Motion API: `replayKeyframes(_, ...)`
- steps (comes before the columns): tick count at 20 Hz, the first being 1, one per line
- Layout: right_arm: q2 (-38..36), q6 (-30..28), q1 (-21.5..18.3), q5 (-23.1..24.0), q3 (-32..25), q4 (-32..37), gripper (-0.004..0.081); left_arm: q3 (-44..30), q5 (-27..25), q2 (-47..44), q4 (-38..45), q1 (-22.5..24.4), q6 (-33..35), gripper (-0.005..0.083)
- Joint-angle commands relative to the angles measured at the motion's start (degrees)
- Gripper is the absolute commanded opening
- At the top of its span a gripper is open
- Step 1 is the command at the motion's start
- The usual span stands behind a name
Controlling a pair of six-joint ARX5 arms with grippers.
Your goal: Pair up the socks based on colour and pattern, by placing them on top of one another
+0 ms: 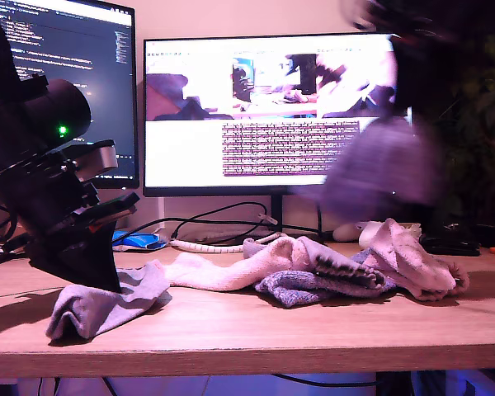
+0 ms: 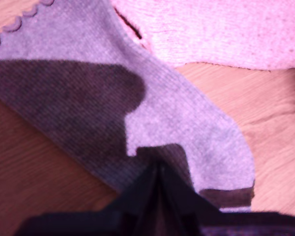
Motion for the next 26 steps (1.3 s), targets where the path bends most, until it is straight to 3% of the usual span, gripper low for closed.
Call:
replayKeyframes(1,1.4,-0.68,-1.2,5.18,-0.61,-1.22,-0.0011,-1.49,-0.31,1.33,-0.68,-0.09,0.04,-0.0021)
replayKeyframes(3,1.4,-0.61,-2.93,12.09,-0.59,-1.73,-0.0011,-1.49,-0.31,1.33,-0.68,-0.09,0.04,-0.0021)
replayKeyframes(6,1.46,-0.28,-4.22,13.9,-0.61,-3.21,0.0002,-1.49,-0.33,1.36,-0.48,-0.04,0.07,-0.0021)
replayKeyframes(7,1.51,1.03,-4.2,13.66,-0.59,-3.3,0.0069,-1.49,-0.33,1.33,-0.28,-0.04,0.07,-0.0021)
replayKeyframes(9,1.51,1.14,-3.89,11.34,-0.61,-3.32,0.0287,-1.49,-0.33,1.33,0.52,-0.04,0.07,-0.0021)
replayKeyframes(10,1.51,1.36,-3.43,11.37,-0.61,-2.91,0.0324,-1.49,-0.33,1.33,0.87,-0.04,0.07,-0.0021)
replayKeyframes(13,1.49,2.64,-2.12,11.02,-0.52,-2.05,0.0325,-1.49,-0.31,1.33,1.57,-0.04,0.07,-0.0021)
replayKeyframes(16,1.75,2.58,0.22,-2.29,-0.5,0.02,0.0316,-1.49,-0.31,1.36,1.73,-0.04,0.07,-0.0021)
replayKeyframes(19,4.02,0.15,5.44,-14.49,-0.52,6.49,0.0315,-1.49,-0.31,1.33,1.79,-0.04,0.07,-0.0021)
replayKeyframes(23,10.54,-7.04,11.63,-16.79,-0.46,11.87,0.0314,-1.49,-0.28,1.36,1.62,-0.04,0.04,-0.0021)
replayKeyframes(26,16.11,-9.25,13.66,-16.68,0.76,12.61,0.0316,-1.49,-0.28,1.33,1.62,-0.04,0.04,-0.0021)
